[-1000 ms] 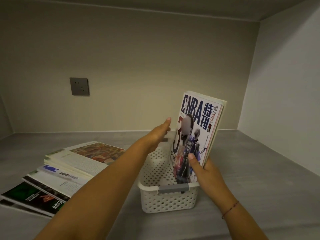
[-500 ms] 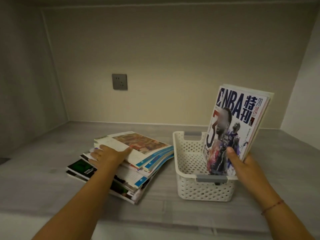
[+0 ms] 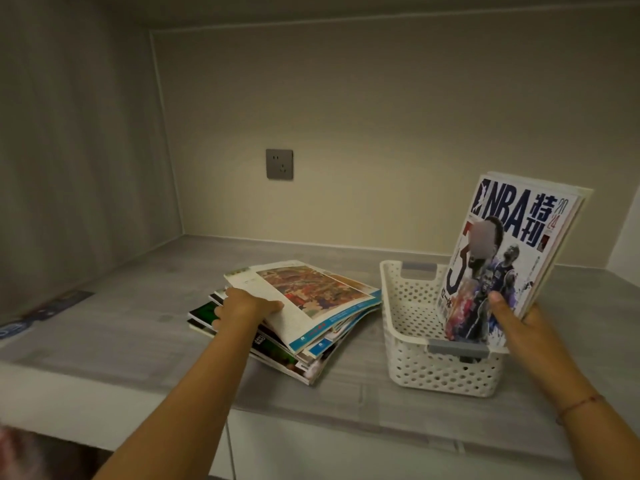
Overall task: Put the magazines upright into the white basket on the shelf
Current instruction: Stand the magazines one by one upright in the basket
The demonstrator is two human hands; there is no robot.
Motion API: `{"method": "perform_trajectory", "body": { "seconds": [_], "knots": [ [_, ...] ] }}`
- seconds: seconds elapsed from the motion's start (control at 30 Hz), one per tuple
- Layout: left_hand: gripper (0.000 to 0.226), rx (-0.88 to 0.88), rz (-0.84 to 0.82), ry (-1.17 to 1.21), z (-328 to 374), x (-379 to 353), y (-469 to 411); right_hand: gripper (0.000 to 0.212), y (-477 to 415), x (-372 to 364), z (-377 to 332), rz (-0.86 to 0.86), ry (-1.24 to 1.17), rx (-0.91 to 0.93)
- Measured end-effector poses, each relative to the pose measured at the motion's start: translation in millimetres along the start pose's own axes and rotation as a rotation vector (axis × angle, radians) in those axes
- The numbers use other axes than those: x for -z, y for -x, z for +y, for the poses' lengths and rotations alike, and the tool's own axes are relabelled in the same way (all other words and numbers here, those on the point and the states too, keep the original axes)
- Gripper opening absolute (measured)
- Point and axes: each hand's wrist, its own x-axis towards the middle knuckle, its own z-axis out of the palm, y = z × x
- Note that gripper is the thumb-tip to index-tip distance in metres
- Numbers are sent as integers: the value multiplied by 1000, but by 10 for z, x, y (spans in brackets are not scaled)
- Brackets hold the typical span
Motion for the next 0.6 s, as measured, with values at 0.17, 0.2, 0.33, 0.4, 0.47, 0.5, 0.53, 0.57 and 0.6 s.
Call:
{"method": "perform_trajectory", "body": {
  "seconds": [0.17, 0.2, 0.33, 0.4, 0.47, 0.5, 0.53, 0.57, 0.6],
  "knots": [
    [85, 96, -86, 165, 157, -8, 56, 61, 4, 5, 1, 12, 13, -9],
    [75, 83, -85, 193, 161, -22, 75, 63, 3, 6, -2, 9, 23, -10],
    [53, -2, -135, 529, 192, -54, 87, 67, 0, 10, -3, -8, 41, -23],
    [51, -59, -208, 720, 247, -24, 135, 65, -5, 12, -6, -12, 46, -19],
    [45, -173, -212, 773, 320, 17, 211, 63, -10, 12, -7, -6, 53, -14],
    [44, -249, -181, 768, 371, 44, 272, 62, -11, 11, -5, -3, 52, -12],
    [44, -325, -133, 750, 427, 65, 346, 61, -11, 10, -2, -1, 49, -10],
    [45, -402, -73, 720, 491, 81, 429, 62, -13, 8, 4, -1, 47, -10],
    [46, -489, -11, 690, 554, 89, 515, 62, -17, 5, 10, -1, 45, -12]
  ]
}}
